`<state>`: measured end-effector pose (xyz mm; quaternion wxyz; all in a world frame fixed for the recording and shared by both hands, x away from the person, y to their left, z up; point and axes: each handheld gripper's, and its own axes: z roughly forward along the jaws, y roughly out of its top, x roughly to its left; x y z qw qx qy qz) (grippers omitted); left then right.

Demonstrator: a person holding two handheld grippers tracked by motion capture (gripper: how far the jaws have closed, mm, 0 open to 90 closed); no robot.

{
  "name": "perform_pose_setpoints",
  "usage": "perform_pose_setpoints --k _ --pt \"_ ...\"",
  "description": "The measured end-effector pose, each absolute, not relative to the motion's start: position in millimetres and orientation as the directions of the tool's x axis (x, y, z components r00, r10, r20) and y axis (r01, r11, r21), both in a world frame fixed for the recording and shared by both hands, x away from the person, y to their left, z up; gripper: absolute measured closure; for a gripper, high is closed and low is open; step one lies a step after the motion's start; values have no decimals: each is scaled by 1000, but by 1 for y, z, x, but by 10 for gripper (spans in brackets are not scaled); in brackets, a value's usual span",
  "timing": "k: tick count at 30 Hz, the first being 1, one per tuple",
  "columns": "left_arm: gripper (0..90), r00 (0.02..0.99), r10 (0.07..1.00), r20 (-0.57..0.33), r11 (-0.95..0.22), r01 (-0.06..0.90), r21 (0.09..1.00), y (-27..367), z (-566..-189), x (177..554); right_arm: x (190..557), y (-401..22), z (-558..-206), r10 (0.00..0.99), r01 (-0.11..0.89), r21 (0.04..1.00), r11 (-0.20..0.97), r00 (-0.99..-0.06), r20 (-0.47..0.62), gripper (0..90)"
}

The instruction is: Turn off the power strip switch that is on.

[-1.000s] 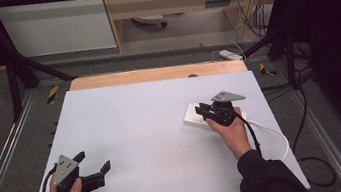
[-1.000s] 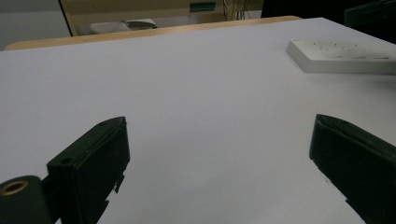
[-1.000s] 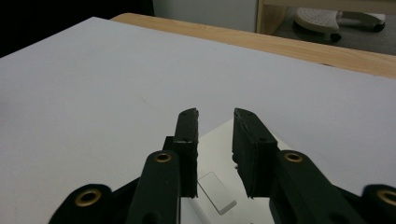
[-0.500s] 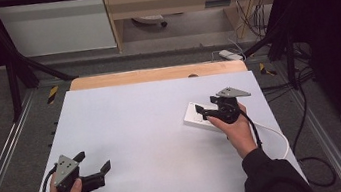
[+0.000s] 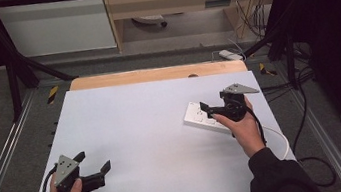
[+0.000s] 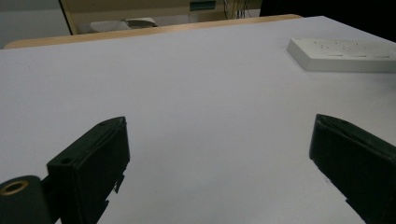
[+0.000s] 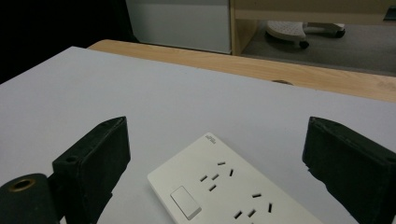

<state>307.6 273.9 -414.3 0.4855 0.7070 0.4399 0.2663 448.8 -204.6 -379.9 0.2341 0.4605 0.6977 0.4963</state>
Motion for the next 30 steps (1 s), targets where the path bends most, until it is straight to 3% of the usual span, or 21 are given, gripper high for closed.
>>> perform_pose_setpoints --k 30 --pt "51 470 882 -42 -149 361 921 273 -415 308 412 -246 -364 880 324 945 38 -458 122 24"
